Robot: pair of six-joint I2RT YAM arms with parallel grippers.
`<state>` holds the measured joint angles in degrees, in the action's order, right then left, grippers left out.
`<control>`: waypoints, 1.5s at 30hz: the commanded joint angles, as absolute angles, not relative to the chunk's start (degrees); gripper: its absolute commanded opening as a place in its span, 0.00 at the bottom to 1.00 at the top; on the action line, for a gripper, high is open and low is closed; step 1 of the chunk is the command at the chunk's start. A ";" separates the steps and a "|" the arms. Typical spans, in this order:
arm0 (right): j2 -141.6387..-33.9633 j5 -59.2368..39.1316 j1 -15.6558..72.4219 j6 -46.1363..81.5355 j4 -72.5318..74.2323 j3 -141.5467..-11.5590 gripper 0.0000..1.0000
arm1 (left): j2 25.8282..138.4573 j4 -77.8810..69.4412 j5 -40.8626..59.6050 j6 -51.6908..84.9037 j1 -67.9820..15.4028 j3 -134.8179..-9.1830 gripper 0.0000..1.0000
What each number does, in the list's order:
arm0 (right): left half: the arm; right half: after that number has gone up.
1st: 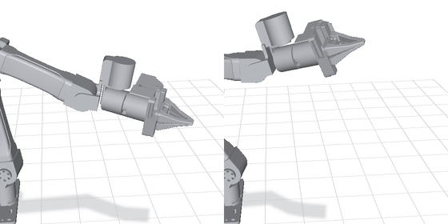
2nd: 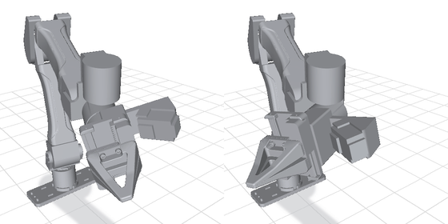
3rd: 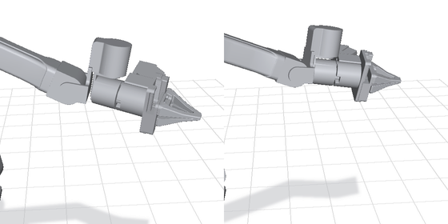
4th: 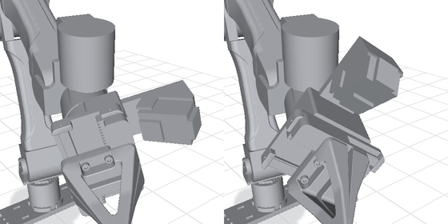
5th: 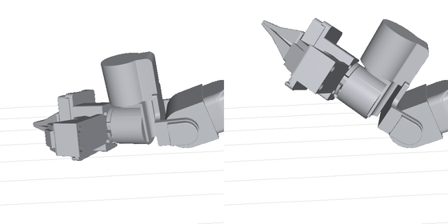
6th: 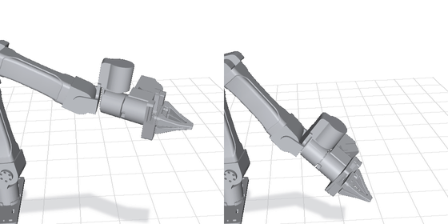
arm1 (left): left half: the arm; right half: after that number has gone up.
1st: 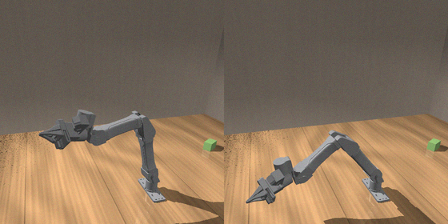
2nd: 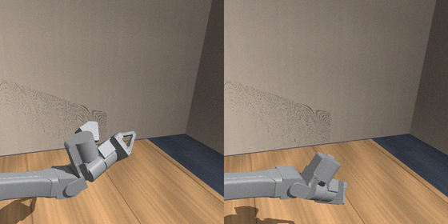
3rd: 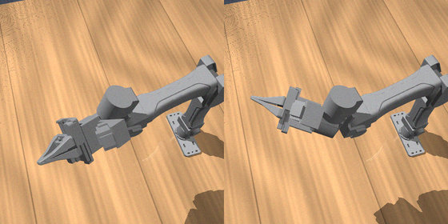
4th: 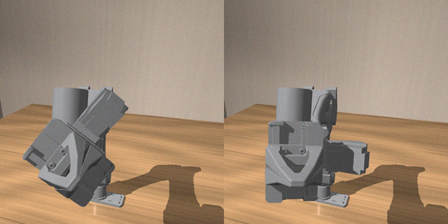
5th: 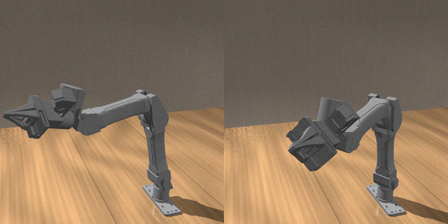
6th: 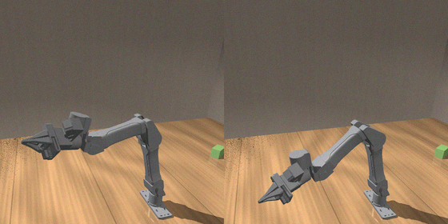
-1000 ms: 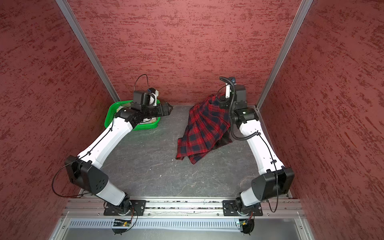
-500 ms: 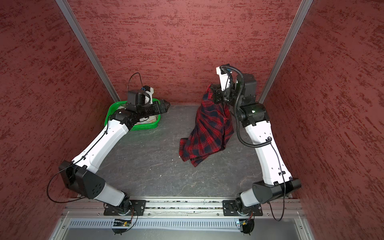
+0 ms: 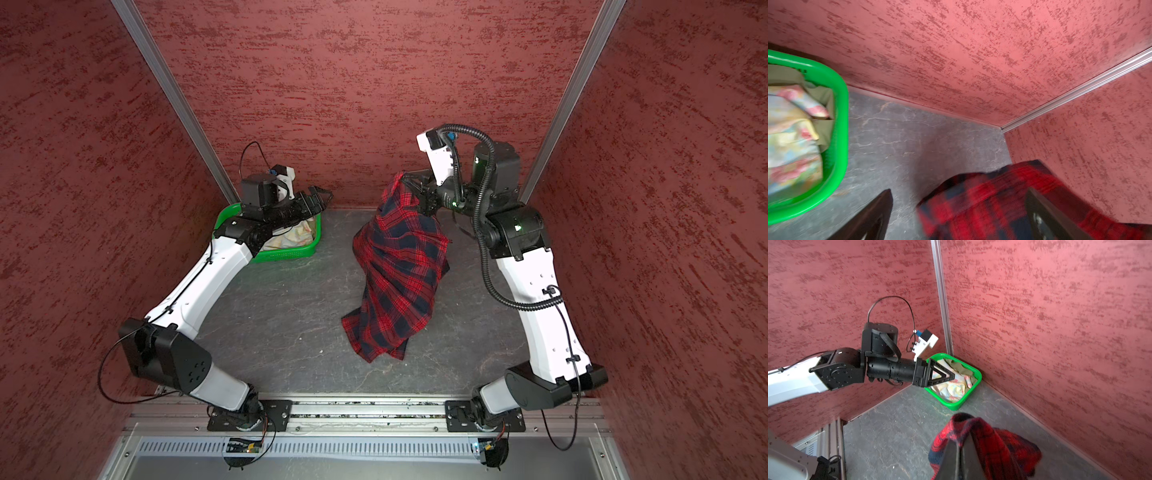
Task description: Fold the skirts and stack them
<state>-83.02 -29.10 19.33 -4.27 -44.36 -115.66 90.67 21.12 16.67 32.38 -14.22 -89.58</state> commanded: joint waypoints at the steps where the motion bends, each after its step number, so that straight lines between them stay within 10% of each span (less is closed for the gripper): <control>1: -77.01 -15.06 19.64 -5.97 -48.00 -106.64 0.00 | 94.76 17.67 18.78 33.85 -14.86 -90.29 0.99; 5: -72.27 2.04 19.69 -4.80 -40.25 -86.71 0.00 | 97.71 17.75 17.56 32.29 -15.73 -90.89 0.99; 15: -62.46 1.58 20.32 -9.04 -14.86 -59.01 0.00 | 102.25 22.23 13.40 28.18 -18.97 -90.52 0.97; 36: -55.01 -4.84 21.26 -10.40 -8.12 -51.93 0.00 | 118.97 23.76 23.38 30.84 -22.05 -91.60 0.98; 39: -55.11 -4.18 21.25 -9.68 -7.67 -52.01 0.00 | 119.63 13.72 32.92 37.79 -22.06 -87.55 0.76; 42: -55.52 -3.78 21.25 -9.12 -7.34 -52.84 0.00 | 120.75 3.66 41.35 44.34 -22.75 -85.15 0.10; 45: -56.50 -2.80 21.12 -8.57 -7.63 -54.33 0.00 | 118.66 -1.84 43.66 48.11 -22.30 -84.35 0.00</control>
<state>-56.01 -3.99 20.95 -9.23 -10.07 -51.16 119.04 9.54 35.86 41.63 -22.24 -84.62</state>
